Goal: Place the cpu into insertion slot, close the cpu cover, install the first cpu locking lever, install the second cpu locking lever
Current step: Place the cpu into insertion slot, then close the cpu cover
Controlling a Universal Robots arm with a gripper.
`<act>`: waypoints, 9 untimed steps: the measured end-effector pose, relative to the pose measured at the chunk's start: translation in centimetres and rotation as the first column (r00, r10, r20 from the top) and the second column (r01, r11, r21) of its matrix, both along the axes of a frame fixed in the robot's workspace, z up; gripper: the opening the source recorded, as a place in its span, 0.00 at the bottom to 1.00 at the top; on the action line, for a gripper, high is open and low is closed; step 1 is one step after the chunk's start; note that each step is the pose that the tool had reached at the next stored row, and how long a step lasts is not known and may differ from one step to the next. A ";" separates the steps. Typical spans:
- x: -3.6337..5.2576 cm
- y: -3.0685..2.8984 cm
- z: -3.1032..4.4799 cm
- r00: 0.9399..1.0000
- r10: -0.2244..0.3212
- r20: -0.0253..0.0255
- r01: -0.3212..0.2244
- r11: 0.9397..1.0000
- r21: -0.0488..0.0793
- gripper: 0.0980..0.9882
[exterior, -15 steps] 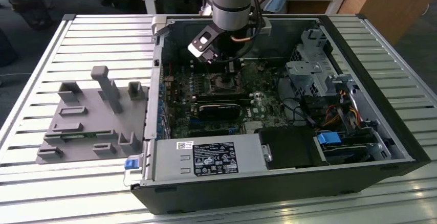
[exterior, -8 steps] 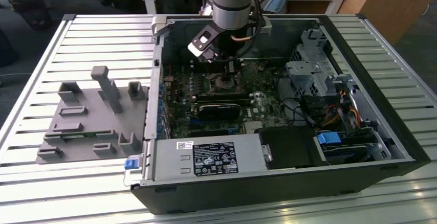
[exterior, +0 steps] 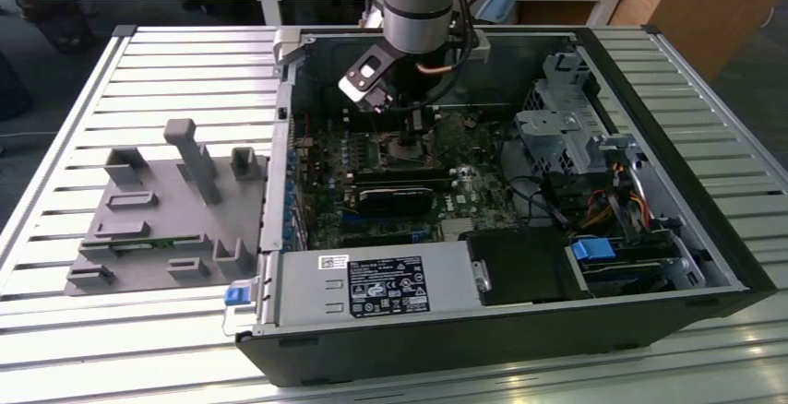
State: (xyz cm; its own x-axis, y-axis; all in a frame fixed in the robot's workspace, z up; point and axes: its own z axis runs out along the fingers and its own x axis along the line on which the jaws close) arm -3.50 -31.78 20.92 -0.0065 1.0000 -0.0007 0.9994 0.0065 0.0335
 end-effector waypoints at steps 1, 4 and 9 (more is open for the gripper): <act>0.00 0.00 0.03 1.000 0.000 0.000 0.000 1.000 0.000 0.03; 0.00 0.00 0.10 1.000 0.000 0.000 0.000 1.000 0.000 0.03; 0.00 0.00 0.18 1.000 0.000 0.000 0.000 1.000 -0.001 0.03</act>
State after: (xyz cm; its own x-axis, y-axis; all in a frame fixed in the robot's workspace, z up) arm -3.49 -31.78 21.09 -0.0066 1.0000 -0.0020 0.9994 0.0067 0.0335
